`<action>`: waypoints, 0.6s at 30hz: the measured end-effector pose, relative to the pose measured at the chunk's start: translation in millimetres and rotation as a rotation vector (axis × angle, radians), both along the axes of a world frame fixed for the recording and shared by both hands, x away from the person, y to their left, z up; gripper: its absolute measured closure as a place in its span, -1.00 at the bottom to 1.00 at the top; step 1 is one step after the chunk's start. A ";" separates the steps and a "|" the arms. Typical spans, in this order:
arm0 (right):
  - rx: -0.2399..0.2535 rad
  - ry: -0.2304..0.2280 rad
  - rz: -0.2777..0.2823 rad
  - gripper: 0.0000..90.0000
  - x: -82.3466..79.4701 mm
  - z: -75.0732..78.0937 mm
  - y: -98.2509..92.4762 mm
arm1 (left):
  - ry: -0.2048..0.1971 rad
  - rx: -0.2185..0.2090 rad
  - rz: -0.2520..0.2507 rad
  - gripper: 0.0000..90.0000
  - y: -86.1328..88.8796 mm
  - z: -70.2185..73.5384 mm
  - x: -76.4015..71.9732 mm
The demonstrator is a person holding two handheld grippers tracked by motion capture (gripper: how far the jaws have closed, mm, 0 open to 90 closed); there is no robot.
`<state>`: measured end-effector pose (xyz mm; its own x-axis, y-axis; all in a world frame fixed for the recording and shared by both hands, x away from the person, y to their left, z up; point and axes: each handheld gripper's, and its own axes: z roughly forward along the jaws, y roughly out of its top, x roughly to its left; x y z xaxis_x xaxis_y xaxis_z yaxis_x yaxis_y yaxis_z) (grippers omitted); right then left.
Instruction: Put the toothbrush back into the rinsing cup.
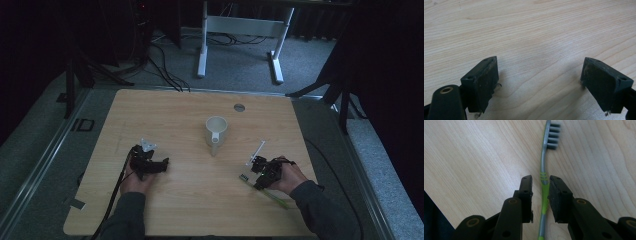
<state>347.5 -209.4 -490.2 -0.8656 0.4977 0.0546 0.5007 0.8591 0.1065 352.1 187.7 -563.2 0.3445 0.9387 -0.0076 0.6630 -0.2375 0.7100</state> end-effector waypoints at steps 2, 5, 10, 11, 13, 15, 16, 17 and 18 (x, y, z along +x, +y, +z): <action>-0.007 0.004 -0.001 0.61 0.2 -1.0 -0.4 | 0.000 0.000 0.000 -0.67 0.0 0.0 0.0; -0.015 0.006 0.000 0.61 0.3 -1.8 -0.5 | 0.000 0.000 0.000 -0.66 0.0 0.0 0.0; -0.027 0.011 0.005 0.62 1.2 -5.2 -1.3 | 0.000 0.000 0.000 -0.66 0.0 0.0 0.0; -0.029 0.013 0.003 0.62 1.3 -6.1 -1.4 | 0.000 0.000 0.000 -0.67 0.0 0.0 0.0; -0.035 0.014 0.005 0.62 1.5 -7.7 -1.6 | 0.000 0.000 0.000 -0.66 0.0 0.0 0.0; -0.036 0.016 0.005 0.62 1.5 -8.9 -1.9 | 0.000 0.000 0.000 -0.67 0.0 0.0 0.0; -0.037 0.015 0.003 0.62 1.6 -9.4 -1.9 | 0.000 0.000 0.000 -0.67 0.0 0.0 0.0; -0.039 0.017 -0.004 0.63 1.5 -9.7 -1.8 | 0.000 0.000 0.000 -0.67 0.0 0.0 0.0; -0.040 0.015 -0.002 0.63 2.0 -10.4 -2.3 | 0.000 0.000 0.000 -0.67 0.0 0.0 0.0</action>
